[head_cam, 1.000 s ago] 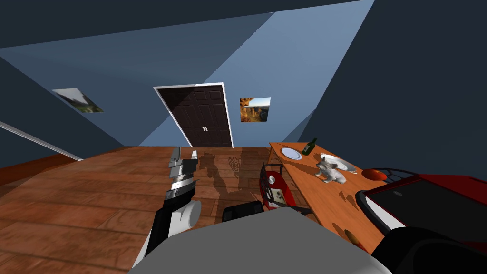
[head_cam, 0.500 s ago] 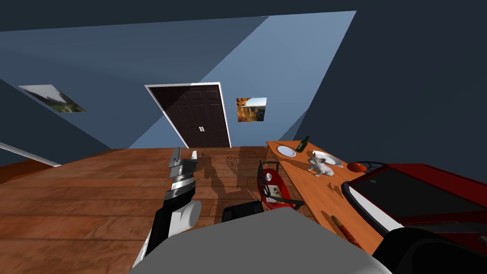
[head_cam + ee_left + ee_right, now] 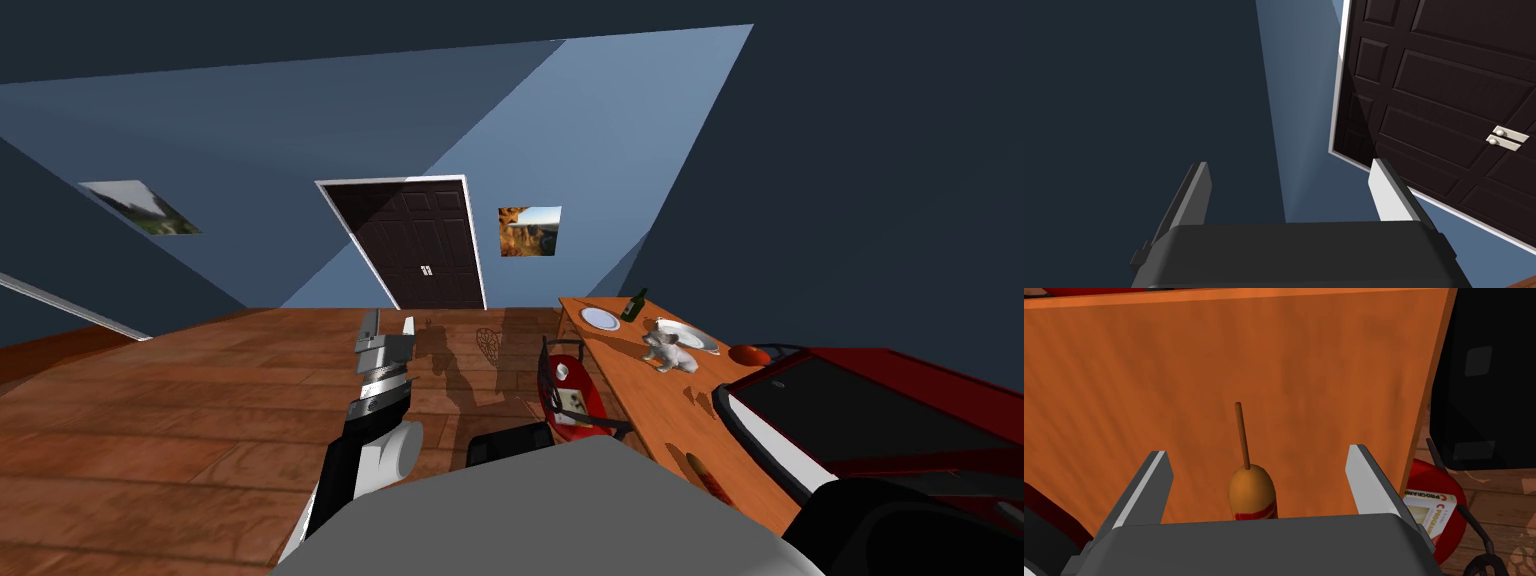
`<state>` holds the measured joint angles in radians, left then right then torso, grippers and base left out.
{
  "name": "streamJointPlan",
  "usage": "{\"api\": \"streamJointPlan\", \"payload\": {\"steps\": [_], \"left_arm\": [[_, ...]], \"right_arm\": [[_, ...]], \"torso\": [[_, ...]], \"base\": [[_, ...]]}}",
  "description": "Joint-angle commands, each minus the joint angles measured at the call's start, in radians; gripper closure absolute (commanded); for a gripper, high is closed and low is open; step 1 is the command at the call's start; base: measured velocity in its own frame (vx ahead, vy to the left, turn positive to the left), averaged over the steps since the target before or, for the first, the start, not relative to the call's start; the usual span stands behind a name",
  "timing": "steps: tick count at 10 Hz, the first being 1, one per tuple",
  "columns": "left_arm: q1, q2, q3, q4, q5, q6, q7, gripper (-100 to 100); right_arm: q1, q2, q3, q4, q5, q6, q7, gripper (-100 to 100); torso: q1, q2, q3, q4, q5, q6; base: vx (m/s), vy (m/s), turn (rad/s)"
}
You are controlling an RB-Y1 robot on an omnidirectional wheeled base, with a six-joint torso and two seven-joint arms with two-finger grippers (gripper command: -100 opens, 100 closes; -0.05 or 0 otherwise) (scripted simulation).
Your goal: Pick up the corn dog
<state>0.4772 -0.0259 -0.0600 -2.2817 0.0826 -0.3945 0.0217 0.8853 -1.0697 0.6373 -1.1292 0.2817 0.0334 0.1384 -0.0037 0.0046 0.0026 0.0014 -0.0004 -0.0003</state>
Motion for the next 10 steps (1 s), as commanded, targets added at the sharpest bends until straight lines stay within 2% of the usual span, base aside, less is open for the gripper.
{"api": "streamJointPlan", "payload": {"steps": [1,10], "left_arm": [[0.0,0.0,0.0,0.0,0.0,0.0,0.0,0],[0.0,0.0,0.0,0.0,0.0,0.0,0.0,0]], "right_arm": [[-0.031,0.001,-0.006,0.01,0.004,-0.028,-0.001,-100],[-0.031,0.001,-0.006,0.01,0.004,-0.028,-0.001,-100]], "torso": [[0.0,0.0,0.0,0.0,0.0,0.0],[0.005,-0.002,-0.001,-0.001,0.001,0.001]], "base": [[-0.037,-0.05,0.144],[-0.001,-0.001,0.004]]}}
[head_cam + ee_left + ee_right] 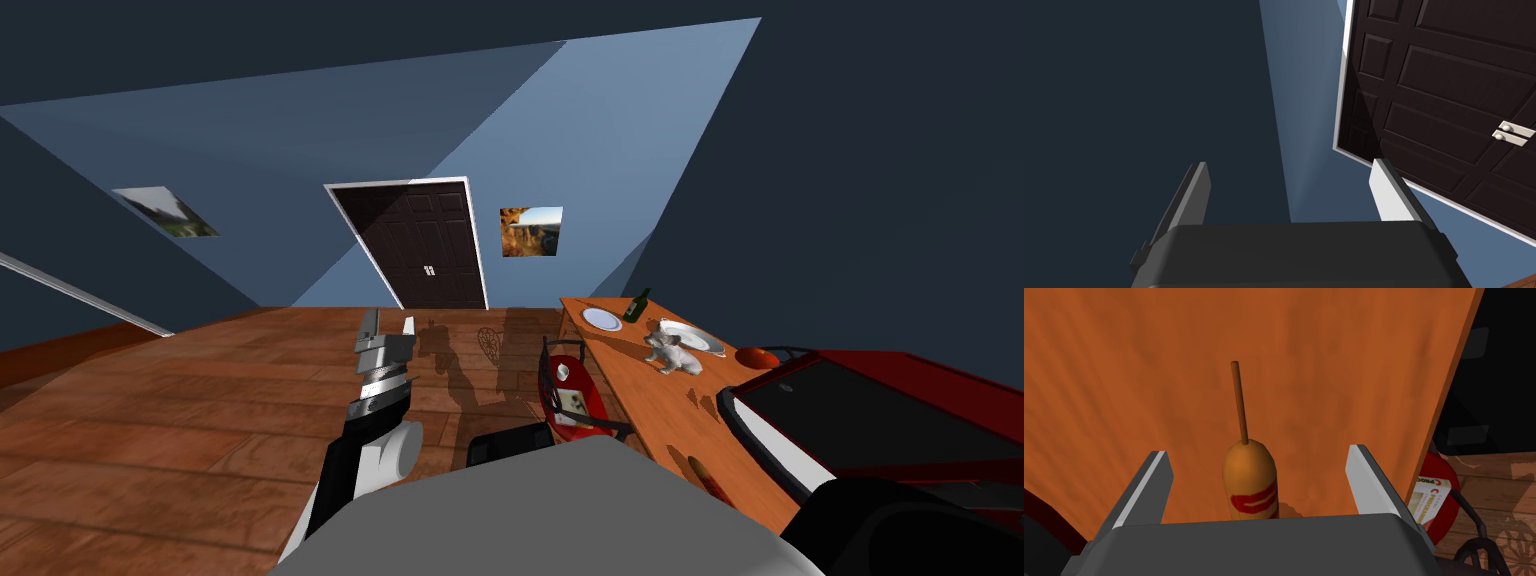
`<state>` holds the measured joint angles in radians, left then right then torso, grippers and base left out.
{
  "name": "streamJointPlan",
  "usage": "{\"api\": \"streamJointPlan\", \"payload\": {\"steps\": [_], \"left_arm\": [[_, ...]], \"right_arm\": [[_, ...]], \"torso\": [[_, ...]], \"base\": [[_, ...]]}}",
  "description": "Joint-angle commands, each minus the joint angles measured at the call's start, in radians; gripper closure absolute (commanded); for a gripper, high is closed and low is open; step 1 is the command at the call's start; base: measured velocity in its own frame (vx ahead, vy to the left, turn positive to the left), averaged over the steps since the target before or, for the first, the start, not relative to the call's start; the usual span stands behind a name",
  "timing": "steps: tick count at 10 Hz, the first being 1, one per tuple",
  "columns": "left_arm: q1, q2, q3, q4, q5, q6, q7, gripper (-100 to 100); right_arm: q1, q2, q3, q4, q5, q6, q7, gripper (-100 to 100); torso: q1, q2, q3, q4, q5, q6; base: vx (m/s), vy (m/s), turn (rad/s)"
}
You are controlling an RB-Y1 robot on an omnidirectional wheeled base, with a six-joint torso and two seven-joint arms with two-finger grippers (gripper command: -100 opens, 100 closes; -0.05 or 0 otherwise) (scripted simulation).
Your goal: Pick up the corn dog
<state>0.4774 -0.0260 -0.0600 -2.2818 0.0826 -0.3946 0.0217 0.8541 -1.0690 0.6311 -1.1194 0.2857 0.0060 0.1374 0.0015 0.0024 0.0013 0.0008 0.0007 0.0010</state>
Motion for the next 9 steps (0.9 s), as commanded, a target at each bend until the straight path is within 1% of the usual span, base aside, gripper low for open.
{"api": "streamJointPlan", "payload": {"steps": [1,2,3,5,7,8,9], "left_arm": [[0.0,0.0,0.0,0.0,0.0,0.0,0.0,0],[0.0,0.0,0.0,0.0,0.0,0.0,0.0,0],[0.0,0.0,0.0,0.0,0.0,0.0,0.0,0],[0.0,0.0,0.0,0.0,0.0,0.0,0.0,0],[0.0,0.0,0.0,0.0,0.0,0.0,0.0,0],[0.0,0.0,0.0,0.0,0.0,0.0,0.0,0],[0.0,0.0,0.0,0.0,0.0,0.0,0.0,0]], "right_arm": [[0.019,0.006,0.012,0.028,0.002,0.013,0.002,-100],[0.024,0.01,0.016,0.036,0.002,0.017,0.003,-100],[0.04,0.021,0.03,0.058,0.003,0.027,0.005,-100],[0.045,0.024,0.035,0.065,0.003,0.03,0.006,-100],[0.064,0.041,0.054,0.094,0.002,0.04,0.009,-100],[0.064,0.041,0.054,0.094,0.002,0.04,0.009,-100],[0.069,0.049,0.063,0.106,-0.002,0.044,0.01,-100]], "torso": [[0.0,0.0,0.0,0.0,0.0,0.0],[0.0,0.001,0.001,0.0,0.0,0.001],[0.001,0.002,0.001,0.0,0.0,0.001],[0.002,0.003,0.002,0.001,0.001,0.001],[0.002,0.001,0.001,0.0,0.0,0.0],[0.002,0.002,0.001,0.0,0.001,0.001],[0.002,0.001,0.001,0.0,0.0,0.0]], "base": [[-0.022,-0.001,-0.107],[-0.036,0.006,-0.101],[-0.04,0.022,-0.138],[-0.031,0.021,-0.05],[-0.013,0.017,-0.081],[-0.012,0.02,-0.061],[-0.007,0.01,-0.064]]}}
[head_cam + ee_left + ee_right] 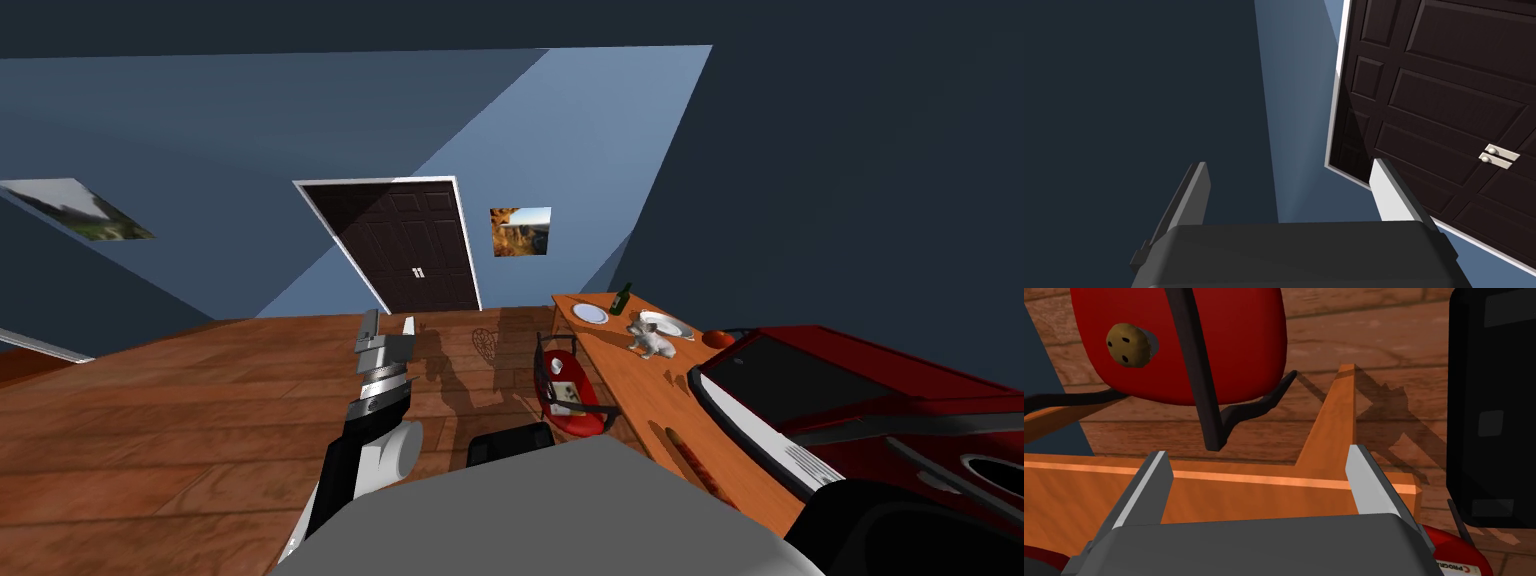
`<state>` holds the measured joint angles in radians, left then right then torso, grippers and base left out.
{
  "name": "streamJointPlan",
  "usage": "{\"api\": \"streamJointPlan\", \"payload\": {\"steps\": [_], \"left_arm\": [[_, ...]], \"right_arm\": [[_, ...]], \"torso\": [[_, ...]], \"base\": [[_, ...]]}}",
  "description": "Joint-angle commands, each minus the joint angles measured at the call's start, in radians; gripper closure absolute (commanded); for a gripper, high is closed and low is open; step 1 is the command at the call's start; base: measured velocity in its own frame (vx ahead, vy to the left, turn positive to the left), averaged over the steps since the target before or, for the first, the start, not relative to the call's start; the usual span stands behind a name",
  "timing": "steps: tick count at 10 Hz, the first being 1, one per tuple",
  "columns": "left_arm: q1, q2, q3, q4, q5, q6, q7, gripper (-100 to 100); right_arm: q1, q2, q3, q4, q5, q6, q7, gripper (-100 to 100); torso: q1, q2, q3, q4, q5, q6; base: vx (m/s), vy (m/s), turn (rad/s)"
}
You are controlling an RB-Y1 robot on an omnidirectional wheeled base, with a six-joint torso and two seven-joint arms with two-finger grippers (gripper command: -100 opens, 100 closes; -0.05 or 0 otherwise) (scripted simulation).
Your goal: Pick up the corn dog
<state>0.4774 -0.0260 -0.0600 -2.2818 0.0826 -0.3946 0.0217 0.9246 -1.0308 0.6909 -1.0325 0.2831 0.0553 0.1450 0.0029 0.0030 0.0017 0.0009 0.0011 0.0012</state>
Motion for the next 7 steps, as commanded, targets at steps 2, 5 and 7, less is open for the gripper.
{"api": "streamJointPlan", "payload": {"steps": [2,5,7], "left_arm": [[0.0,0.0,0.0,0.0,0.0,0.0,0.0,0],[0.0,0.0,0.0,0.0,0.0,0.0,0.0,0],[0.0,0.0,0.0,0.0,0.0,0.0,0.0,0]], "right_arm": [[-0.043,-0.013,-0.019,-0.03,-0.011,-0.033,0.001,-100],[-0.077,-0.029,-0.048,-0.07,-0.004,-0.053,-0.001,-100],[-0.089,-0.036,-0.06,-0.086,-0.001,-0.061,-0.002,-100]], "torso": [[-0.004,-0.005,-0.002,-0.001,-0.001,-0.002],[-0.003,-0.002,-0.002,-0.001,-0.001,0.0],[-0.003,0.0,0.0,0.0,-0.001,-0.001]], "base": [[0.089,-0.072,0.138],[0.012,-0.037,0.091],[-0.023,-0.031,0.088]]}}
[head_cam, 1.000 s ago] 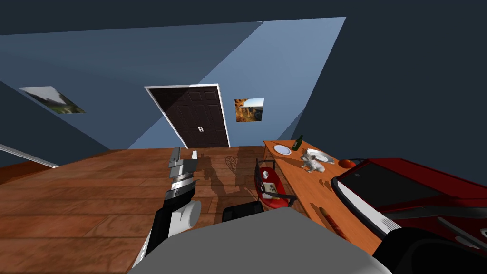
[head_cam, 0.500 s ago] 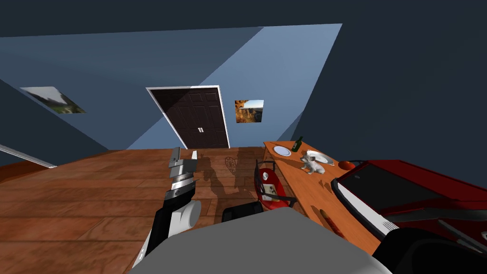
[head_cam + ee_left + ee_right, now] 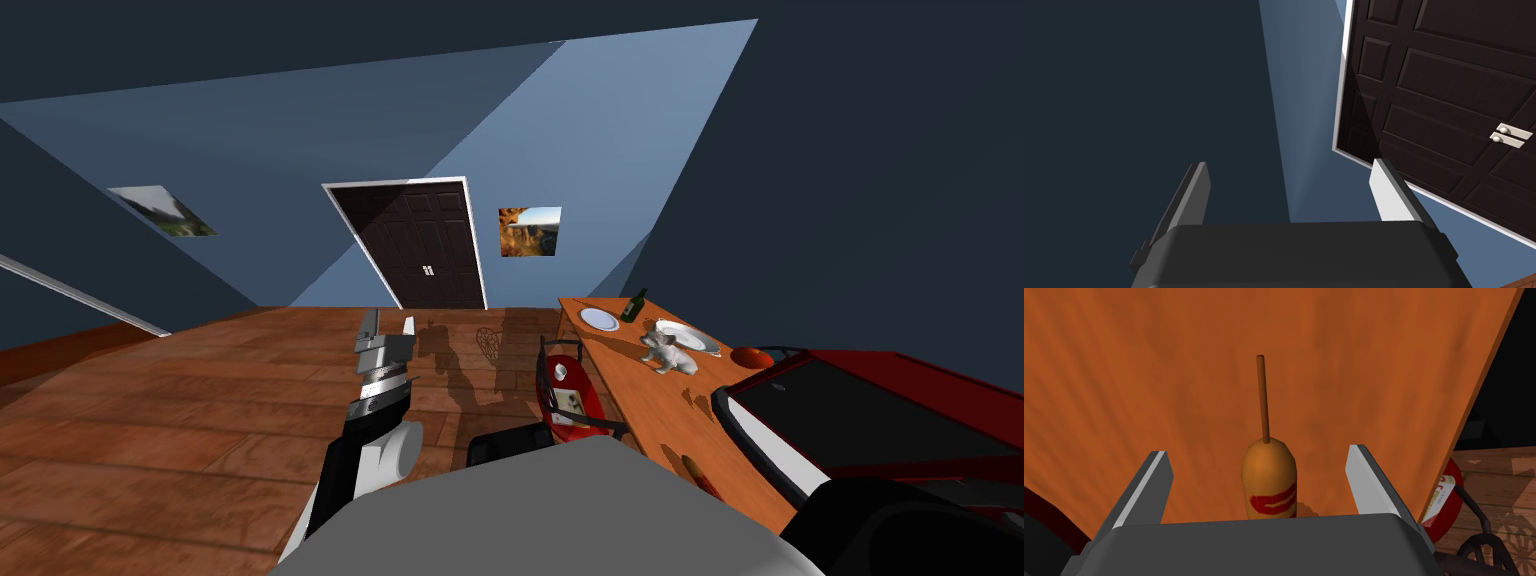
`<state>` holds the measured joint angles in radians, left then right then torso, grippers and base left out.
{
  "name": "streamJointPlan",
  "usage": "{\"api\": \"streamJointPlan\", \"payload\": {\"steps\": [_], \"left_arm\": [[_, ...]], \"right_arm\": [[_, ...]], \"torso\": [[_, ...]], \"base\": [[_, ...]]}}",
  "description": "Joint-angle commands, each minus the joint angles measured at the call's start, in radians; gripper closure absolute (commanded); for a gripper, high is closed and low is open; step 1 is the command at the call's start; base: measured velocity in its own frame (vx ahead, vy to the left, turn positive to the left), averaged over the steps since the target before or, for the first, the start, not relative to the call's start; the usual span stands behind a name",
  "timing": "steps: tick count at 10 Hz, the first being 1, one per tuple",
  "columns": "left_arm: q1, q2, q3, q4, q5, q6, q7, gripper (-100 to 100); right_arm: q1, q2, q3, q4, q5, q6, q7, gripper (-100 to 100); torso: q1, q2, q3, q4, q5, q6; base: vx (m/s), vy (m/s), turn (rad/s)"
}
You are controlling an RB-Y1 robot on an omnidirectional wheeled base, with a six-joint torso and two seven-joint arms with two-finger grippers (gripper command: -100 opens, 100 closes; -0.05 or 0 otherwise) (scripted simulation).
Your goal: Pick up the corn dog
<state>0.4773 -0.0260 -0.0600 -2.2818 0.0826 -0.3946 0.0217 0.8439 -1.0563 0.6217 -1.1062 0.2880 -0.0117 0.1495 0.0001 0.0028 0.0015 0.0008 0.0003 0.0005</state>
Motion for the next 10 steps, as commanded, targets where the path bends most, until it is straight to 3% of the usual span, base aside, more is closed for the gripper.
{"api": "streamJointPlan", "payload": {"steps": [1,8,10], "left_arm": [[0.0,0.0,0.0,0.0,0.0,0.0,0.0,0],[0.0,0.0,0.0,0.0,0.0,0.0,0.0,0],[0.0,0.0,0.0,0.0,0.0,0.0,0.0,0]], "right_arm": [[-0.008,-0.011,0.01,-0.012,-0.006,0.006,-0.007,-100],[-0.008,-0.011,0.01,-0.012,-0.006,0.006,-0.007,-100],[-0.026,-0.022,0.002,-0.027,-0.003,-0.003,-0.005,-100]], "torso": [[0.0,0.0,0.0,0.0,0.0,0.0],[0.003,-0.001,-0.001,0.0,0.001,0.001],[0.002,-0.001,-0.001,0.0,0.0,0.0]], "base": [[0.0,0.0,0.0],[0.003,0.003,-0.01],[-0.005,-0.007,0.021]]}}
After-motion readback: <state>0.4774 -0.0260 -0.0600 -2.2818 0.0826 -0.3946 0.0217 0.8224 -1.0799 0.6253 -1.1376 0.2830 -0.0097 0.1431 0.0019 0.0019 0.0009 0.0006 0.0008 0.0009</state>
